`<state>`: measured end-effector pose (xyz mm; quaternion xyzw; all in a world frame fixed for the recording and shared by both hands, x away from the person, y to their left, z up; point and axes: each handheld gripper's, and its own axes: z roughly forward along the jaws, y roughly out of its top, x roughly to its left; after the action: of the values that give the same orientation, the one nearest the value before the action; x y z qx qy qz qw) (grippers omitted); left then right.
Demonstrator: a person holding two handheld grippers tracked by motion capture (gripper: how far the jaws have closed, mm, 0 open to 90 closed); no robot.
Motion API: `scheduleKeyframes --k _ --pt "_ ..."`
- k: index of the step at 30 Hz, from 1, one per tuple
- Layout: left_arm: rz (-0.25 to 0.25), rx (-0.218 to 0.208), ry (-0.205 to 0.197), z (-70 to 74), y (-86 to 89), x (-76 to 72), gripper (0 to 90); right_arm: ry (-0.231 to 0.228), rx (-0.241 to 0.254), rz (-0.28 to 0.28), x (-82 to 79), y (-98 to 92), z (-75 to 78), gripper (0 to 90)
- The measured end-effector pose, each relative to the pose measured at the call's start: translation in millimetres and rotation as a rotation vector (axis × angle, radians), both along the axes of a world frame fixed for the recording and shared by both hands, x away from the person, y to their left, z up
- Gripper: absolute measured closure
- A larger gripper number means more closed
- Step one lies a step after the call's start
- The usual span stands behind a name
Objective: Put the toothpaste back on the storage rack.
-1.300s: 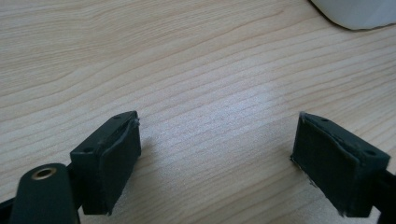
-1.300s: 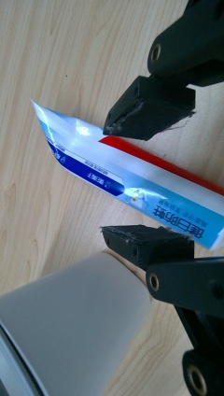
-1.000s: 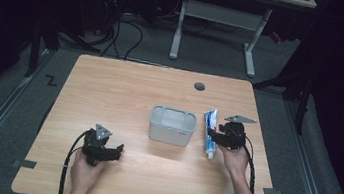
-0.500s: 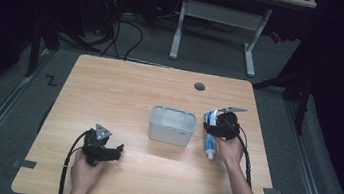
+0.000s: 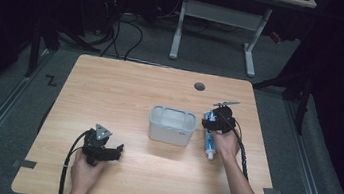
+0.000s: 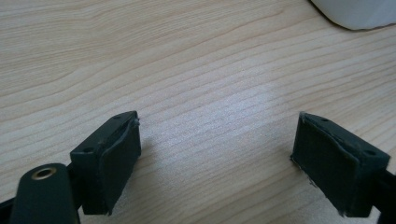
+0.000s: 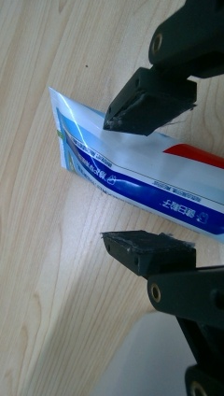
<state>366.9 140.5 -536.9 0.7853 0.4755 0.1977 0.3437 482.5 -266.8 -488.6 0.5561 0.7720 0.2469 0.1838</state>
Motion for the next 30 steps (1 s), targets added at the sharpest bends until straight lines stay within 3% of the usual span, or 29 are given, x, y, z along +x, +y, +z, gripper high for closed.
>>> scheduleKeyframes --k 15,21,26,30 --pt "0.000 0.001 0.000 0.0 -0.1 -0.1 15.6 0.044 -0.043 -0.042 9.7 -0.7 -4.6 39.5" --pt "-0.001 0.001 0.000 0.0 -0.1 -0.1 15.6 0.066 -0.060 -0.032 11.7 0.5 -5.8 39.0" --pt "0.000 -0.002 -0.001 -0.1 -0.3 -0.3 15.6 0.121 0.007 -0.051 14.9 -6.1 -10.6 40.3" --pt "0.000 -0.001 -0.001 0.0 -0.3 -0.3 15.6 0.126 0.002 -0.049 15.0 -5.6 -10.3 41.8"
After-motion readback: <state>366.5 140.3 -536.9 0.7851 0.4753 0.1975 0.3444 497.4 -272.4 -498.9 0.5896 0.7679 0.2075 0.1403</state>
